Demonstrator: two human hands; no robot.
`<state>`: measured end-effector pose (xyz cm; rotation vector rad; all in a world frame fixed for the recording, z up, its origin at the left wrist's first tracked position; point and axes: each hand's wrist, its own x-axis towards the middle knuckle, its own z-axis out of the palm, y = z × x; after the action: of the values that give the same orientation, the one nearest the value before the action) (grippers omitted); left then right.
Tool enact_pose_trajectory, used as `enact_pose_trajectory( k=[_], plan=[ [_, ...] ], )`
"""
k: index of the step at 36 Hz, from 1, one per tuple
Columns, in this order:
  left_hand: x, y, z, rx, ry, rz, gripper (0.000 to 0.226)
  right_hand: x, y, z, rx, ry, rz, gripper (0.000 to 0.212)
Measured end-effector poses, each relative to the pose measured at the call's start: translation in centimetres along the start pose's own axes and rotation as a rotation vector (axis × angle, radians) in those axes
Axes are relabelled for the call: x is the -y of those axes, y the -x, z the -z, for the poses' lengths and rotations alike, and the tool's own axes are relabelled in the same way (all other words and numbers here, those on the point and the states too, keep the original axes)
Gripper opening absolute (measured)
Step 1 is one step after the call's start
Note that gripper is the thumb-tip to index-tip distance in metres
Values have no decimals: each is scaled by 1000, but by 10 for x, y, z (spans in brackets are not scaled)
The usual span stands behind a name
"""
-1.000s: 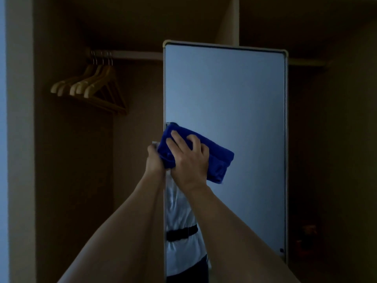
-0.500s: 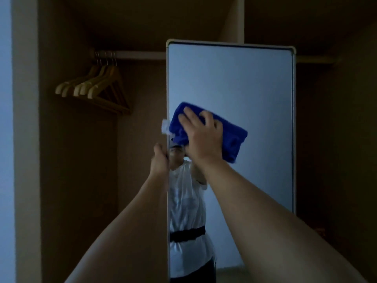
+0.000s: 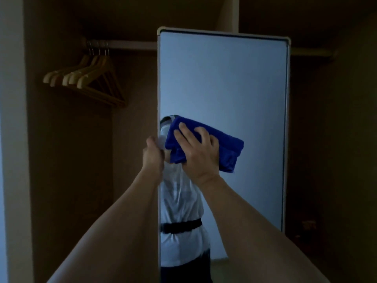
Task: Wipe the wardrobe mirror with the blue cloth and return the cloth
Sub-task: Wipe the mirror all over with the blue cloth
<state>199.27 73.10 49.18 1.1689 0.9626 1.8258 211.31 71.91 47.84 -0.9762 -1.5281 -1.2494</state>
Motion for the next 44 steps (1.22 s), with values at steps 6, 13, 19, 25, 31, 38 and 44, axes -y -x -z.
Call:
enact_pose_trajectory(
  k=[6, 13, 19, 25, 31, 38, 44],
  plan=[
    [2, -2, -5, -64, -41, -28, 42, -15, 0, 9, 66, -16, 68, 56],
    [6, -5, -5, -93, -95, -82, 47, -60, -61, 21, 203, -33, -160, 69],
    [8, -6, -8, -155, -143, -117, 48, -95, -84, 25, 146, 56, -280, 74],
    [8, -8, -11, -201, -158, -112, 49, -83, -55, 17, 128, 10, -362, 75],
    [9, -6, -10, -190, -151, -159, 46, -66, -13, 18, 119, -41, -283, 76],
    [8, -4, -9, -171, -152, -153, 48, -85, -26, 20, 158, -20, -231, 74],
    [11, -8, -8, -160, -152, -131, 52, -115, -64, 23, 165, 19, -394, 74]
  ],
)
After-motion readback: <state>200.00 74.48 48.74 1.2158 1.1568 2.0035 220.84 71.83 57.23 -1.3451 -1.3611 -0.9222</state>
